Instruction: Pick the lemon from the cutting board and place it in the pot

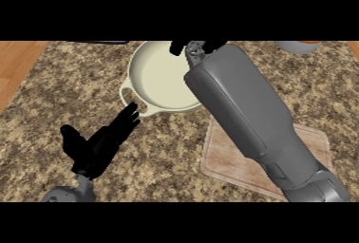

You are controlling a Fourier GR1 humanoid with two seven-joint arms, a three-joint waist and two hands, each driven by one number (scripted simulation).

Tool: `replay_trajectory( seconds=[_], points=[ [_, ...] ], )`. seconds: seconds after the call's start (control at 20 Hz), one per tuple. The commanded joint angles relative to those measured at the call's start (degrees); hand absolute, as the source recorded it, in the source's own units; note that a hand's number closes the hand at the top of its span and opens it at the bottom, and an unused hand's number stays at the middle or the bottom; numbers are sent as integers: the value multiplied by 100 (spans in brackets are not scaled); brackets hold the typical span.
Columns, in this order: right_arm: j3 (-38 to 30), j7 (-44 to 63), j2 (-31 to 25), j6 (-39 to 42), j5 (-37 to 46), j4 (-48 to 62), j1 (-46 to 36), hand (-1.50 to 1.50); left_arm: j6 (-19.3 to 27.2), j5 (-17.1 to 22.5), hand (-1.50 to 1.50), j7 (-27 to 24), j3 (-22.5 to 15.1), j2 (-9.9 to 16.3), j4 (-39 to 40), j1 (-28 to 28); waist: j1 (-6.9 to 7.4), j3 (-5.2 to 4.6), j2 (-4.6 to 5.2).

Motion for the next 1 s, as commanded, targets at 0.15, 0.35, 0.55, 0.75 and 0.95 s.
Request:
replay_trajectory(
  seconds=[0.15,0.35,0.55,0.75,0.95],
  points=[
    [-355,-111,43,-1565,-343,1727,-504,150,60,-134,0,-81,-85,-123,72,-46,84,2,55],
    [-611,-738,44,-2329,-540,2331,-419,150,-153,61,0,22,5,58,-168,64,170,6,72],
    [-787,-810,44,-2366,-709,3106,-811,150,-41,-110,0,-38,-172,-192,50,-236,296,-2,157],
    [-1220,-1029,45,-3115,-1099,3214,-674,150,-102,-167,0,-118,-206,-119,2,-73,339,7,174],
    [-1634,-1650,45,-3918,-1786,2946,-496,-150,-173,-136,0,-64,-170,-66,60,-181,439,20,205]
  ],
)
